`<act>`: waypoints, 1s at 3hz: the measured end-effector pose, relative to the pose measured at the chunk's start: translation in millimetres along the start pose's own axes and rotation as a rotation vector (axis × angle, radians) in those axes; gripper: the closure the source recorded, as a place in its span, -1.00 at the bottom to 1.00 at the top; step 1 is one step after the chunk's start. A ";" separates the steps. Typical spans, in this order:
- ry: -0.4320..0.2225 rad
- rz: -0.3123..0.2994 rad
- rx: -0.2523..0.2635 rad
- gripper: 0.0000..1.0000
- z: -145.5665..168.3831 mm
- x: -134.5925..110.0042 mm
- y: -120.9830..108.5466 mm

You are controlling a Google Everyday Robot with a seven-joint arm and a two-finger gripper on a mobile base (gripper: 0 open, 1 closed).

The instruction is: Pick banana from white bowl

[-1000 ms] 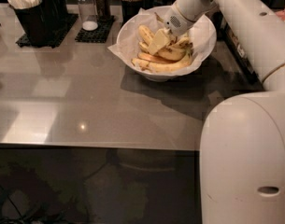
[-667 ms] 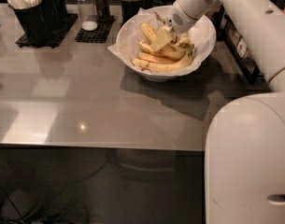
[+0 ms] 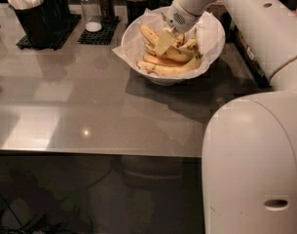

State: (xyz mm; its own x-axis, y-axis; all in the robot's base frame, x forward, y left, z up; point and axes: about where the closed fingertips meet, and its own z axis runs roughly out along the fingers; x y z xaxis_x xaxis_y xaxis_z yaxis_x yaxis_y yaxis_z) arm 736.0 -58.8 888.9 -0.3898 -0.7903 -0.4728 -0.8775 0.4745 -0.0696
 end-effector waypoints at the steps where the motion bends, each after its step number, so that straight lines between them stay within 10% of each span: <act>1: 0.013 -0.056 0.004 1.00 2.8 -4.7 -0.1; 3: -0.189 -0.135 -0.067 1.00 -43.8 -15.9 5.5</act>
Offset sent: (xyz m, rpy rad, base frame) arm -0.0025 0.0115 0.0696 0.0622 -0.1698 0.2038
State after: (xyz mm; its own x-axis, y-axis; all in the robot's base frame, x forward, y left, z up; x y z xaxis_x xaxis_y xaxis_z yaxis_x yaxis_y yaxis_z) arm 725.1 -60.6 934.5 -0.2139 -0.7555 -0.6193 -0.9373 0.3372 -0.0876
